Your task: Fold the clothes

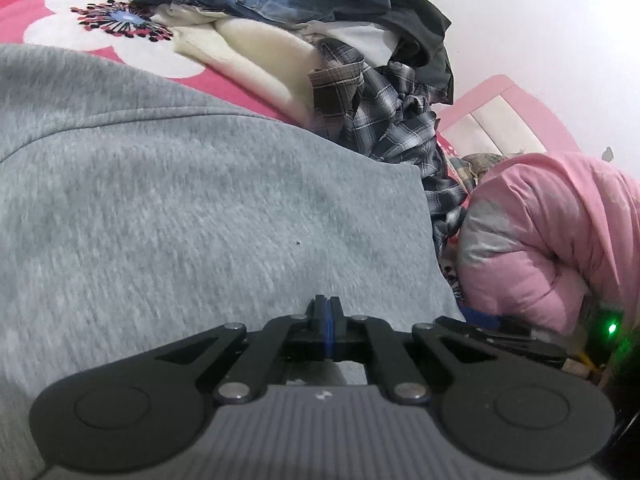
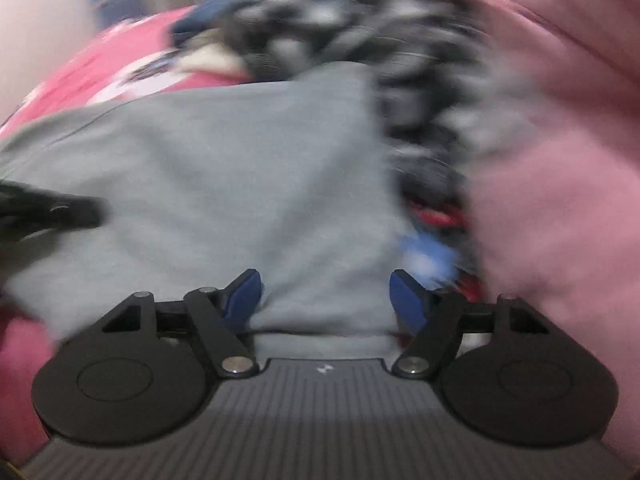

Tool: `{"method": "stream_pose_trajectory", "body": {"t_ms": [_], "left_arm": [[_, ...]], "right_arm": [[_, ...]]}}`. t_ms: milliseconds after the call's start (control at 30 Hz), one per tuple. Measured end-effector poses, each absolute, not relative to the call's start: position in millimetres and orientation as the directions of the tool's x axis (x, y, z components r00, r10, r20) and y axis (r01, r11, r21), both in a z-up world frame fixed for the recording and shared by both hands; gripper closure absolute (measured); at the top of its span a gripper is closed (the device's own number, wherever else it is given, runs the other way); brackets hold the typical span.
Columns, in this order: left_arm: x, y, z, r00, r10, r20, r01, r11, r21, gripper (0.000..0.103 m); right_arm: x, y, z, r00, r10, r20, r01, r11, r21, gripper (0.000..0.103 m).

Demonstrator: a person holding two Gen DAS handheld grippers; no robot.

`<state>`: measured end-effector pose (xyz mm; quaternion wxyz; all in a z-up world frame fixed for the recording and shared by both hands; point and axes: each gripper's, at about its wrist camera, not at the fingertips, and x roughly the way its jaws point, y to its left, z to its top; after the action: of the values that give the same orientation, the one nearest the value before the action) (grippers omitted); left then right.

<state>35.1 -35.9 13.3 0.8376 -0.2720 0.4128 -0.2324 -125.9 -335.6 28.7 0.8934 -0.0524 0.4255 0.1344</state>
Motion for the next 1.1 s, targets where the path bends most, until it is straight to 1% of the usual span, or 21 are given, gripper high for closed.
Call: {"method": "stream_pose_trajectory", "body": {"t_ms": [133,200,333,367,400,467,567,633,667,767,800,867,900,1100], "left_arm": [[37,-39,12,0.556,-0.611,-0.563,0.159,0.743,-0.650,0.100],[37,-39,12,0.555,-0.611,-0.564,0.154,0.742,-0.652,0.100],[36,-40,12,0.558,-0.606,-0.567,0.147,0.745,-0.651,0.100],[36,-40,12,0.559,-0.604,-0.568,0.145,0.746,-0.650,0.100],[36,-40,12,0.559,-0.603,-0.569,0.144,0.746,-0.650,0.100],[36,-39,12,0.557,-0.604,-0.570,0.141,0.745,-0.652,0.100],[36,-39,12,0.559,-0.602,-0.570,0.136,0.745,-0.653,0.100],[35,-40,12,0.561,-0.599,-0.571,0.132,0.746,-0.653,0.100],[35,-40,12,0.562,-0.597,-0.572,0.130,0.747,-0.652,0.100],[34,-39,12,0.564,-0.598,-0.569,0.124,0.743,-0.658,0.100],[33,-38,12,0.565,-0.599,-0.567,0.122,0.740,-0.661,0.100],[31,-36,12,0.567,-0.599,-0.565,0.117,0.738,-0.665,0.100],[30,-35,12,0.568,-0.598,-0.565,0.114,0.737,-0.666,0.100],[29,-34,12,0.567,-0.600,-0.565,0.110,0.735,-0.669,0.100]], "right_arm": [[-136,-347,24,0.638,0.102,-0.764,-0.198,0.980,-0.034,0.043],[-137,-347,26,0.627,0.098,-0.773,-0.190,0.981,-0.030,0.045],[-151,-356,28,0.573,0.085,-0.815,-0.181,0.983,-0.024,0.045],[-153,-361,25,0.550,0.074,-0.832,-0.163,0.986,-0.020,0.047],[-157,-362,23,0.536,0.056,-0.842,-0.162,0.986,-0.038,0.051],[-165,-360,31,0.554,0.039,-0.832,-0.164,0.984,-0.063,0.054],[-171,-358,56,0.627,0.076,-0.775,-0.137,0.990,-0.014,0.053],[-173,-357,75,0.714,0.147,-0.684,-0.168,0.985,0.037,0.052],[-168,-356,76,0.735,0.173,-0.656,-0.187,0.981,0.049,0.050],[-141,-359,54,0.699,0.182,-0.692,-0.168,0.982,0.089,0.050],[-131,-361,47,0.686,0.186,-0.704,-0.161,0.982,0.102,0.053],[-127,-361,26,0.646,0.170,-0.744,-0.157,0.984,0.088,0.056],[-136,-360,19,0.653,0.161,-0.740,-0.162,0.984,0.071,0.056],[-158,-374,23,0.615,0.158,-0.772,-0.122,0.987,0.105,0.055]]}}
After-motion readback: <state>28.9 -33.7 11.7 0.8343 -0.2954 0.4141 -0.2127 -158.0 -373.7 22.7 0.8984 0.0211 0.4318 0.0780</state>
